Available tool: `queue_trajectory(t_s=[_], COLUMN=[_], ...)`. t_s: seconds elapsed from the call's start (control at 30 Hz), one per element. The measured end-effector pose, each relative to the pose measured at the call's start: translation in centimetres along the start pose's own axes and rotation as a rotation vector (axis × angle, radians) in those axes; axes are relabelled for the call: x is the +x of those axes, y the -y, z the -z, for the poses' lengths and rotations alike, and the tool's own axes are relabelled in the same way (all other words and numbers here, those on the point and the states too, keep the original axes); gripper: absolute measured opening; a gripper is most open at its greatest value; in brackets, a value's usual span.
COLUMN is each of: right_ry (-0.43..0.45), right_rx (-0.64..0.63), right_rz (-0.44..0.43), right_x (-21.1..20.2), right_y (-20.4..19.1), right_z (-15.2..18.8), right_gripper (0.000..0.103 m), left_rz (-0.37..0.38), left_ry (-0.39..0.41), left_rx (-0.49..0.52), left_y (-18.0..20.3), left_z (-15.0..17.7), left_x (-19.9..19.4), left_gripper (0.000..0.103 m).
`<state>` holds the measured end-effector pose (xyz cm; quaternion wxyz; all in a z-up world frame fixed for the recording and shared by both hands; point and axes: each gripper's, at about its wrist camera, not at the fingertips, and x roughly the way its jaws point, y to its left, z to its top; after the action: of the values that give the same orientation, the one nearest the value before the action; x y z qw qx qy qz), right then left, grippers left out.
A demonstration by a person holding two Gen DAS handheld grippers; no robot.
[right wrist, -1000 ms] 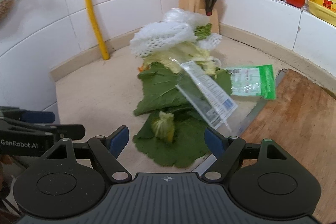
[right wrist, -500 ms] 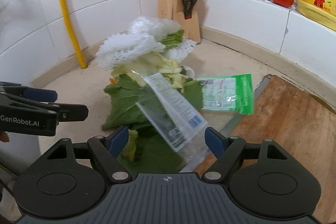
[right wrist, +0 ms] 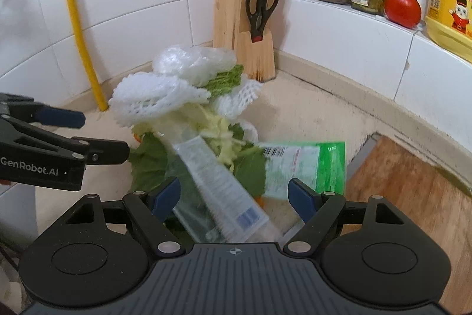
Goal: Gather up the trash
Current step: 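Grasp the white foam netting with the left tool while the right tool grasps a plastic bag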
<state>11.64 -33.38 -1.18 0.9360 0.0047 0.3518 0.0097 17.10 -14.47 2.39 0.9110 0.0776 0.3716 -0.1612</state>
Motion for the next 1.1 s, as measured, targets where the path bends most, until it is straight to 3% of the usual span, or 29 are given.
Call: queue_trajectory(t_s=[0.33,0.47,0.53,0.6,0.67,0.73,0.83,0.93,1.07,1.1], right_ry=[-0.014,-0.016,-0.015,-0.014,-0.013,-0.008,-0.006,-0.009,-0.018,-0.02], right_rx=[0.012,0.029,0.038,0.048,0.055,0.056,0.048,0.047,0.051,0.049], right_rz=[-0.01,-0.021,-0.025,-0.029,-0.033,-0.034,-0.035,-0.039,-0.043,-0.043], right_x=[1.5,2.0,2.1,2.1,2.2,2.1,1.9,1.9,2.1,2.1], right_y=[2.0,2.5,2.8,3.0,3.2,3.3,3.1,3.2,3.1,3.1], right_z=[-1.2,-1.3,-1.4,-1.5,-1.6,-1.7,-1.7,-1.5,-1.3,-1.3], right_gripper=[0.085,0.085,0.085,0.085,0.085,0.085,0.085,0.085,0.085,0.085], left_rz=[0.056,0.053,0.059,0.067,0.082,0.096,0.109,0.094,0.089,0.077], left_ry=[0.055,0.06,0.073,0.06,0.048,0.05,0.053,0.073,0.093,0.109], left_rx=[0.167,0.133,0.105,0.094,0.064,0.047,0.098,0.179,0.292,0.326], left_y=[1.0,0.1,-0.6,-1.1,-1.6,-2.0,-2.1,-1.8,-1.0,-0.7], left_z=[-2.2,-2.8,-2.9,-3.0,-3.1,-2.9,-2.3,-2.2,-2.7,-2.8], left_x=[2.7,3.7,3.8,4.0,4.0,3.6,2.5,1.6,1.5,1.7], left_gripper=[0.081,0.081,0.074,0.054,0.044,0.042,0.042,0.045,0.076,0.078])
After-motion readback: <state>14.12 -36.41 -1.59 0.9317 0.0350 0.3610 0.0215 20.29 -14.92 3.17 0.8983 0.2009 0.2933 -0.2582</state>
